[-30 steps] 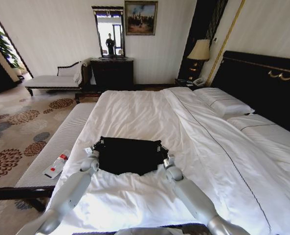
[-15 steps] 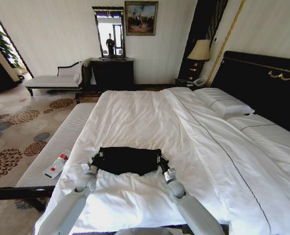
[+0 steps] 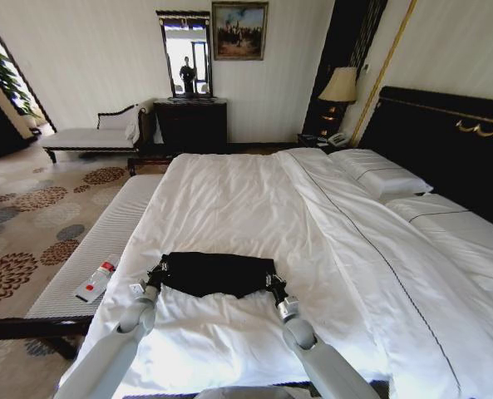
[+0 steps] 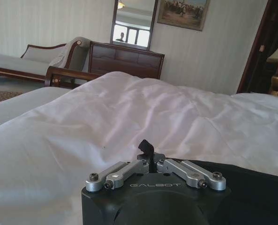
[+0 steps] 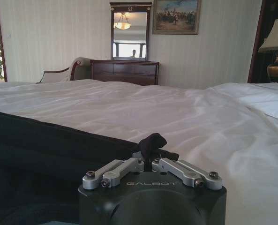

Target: Fold the clothes on the bed.

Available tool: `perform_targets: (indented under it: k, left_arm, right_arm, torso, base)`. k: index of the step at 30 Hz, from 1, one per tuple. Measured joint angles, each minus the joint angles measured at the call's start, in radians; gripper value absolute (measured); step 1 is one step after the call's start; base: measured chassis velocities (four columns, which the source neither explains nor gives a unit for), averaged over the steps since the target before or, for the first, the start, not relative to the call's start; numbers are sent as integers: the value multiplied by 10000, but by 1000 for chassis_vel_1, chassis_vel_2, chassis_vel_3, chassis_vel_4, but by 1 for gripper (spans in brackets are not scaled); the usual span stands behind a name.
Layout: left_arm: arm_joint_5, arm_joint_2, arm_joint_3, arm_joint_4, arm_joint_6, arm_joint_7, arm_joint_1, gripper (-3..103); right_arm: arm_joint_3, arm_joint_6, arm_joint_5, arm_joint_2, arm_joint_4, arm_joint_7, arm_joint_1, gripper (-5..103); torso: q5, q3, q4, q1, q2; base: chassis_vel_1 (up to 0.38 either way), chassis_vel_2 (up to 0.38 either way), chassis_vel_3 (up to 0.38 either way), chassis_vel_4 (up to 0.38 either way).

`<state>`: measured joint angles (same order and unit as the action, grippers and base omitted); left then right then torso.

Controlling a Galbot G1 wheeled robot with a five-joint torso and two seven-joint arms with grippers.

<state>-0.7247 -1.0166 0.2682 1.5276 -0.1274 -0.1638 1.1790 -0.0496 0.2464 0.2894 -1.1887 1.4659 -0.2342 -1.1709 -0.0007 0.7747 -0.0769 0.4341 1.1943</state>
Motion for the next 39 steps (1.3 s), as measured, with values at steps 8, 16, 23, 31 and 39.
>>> perform_targets:
  k: [8, 16, 23, 31, 39]
  left_arm:
    - [650, 182, -115, 62, -88, -23, 253, 2]
    - [799, 272, -128, 67, 25, -177, 303, 2]
    - [1661, 670, 118, 833, 185, -208, 933, 17]
    - [2034, 1023, 1538, 2463, 85, 322, 2810, 49]
    - [2446, 1300, 821, 1565, 384, -284, 575, 76]
  right_arm:
    - [15, -32, 25, 237, 266, -21, -204, 2]
    - [88, -46, -100, 307, 308, -140, -304, 2]
    - [0, -70, -333, 583, 828, -244, -830, 16]
    - [-1013, 10, -888, 1585, 2611, -89, -2526, 37]
    - [-779, -8, -1520, 2526, 1999, 77, -690, 70]
  torso:
    - [0, 0, 0, 0, 0]
    - [-1, 0, -1, 0, 0]
    - [0, 0, -1, 1, 0]
    - [1, -1, 0, -2, 2]
    - [1, 1, 0, 0, 1]
  base:
    - [0, 0, 0, 0]
    - [0, 0, 0, 0]
    - [0, 0, 0, 0]
    - [0, 0, 0, 0]
    - [0, 0, 0, 0]
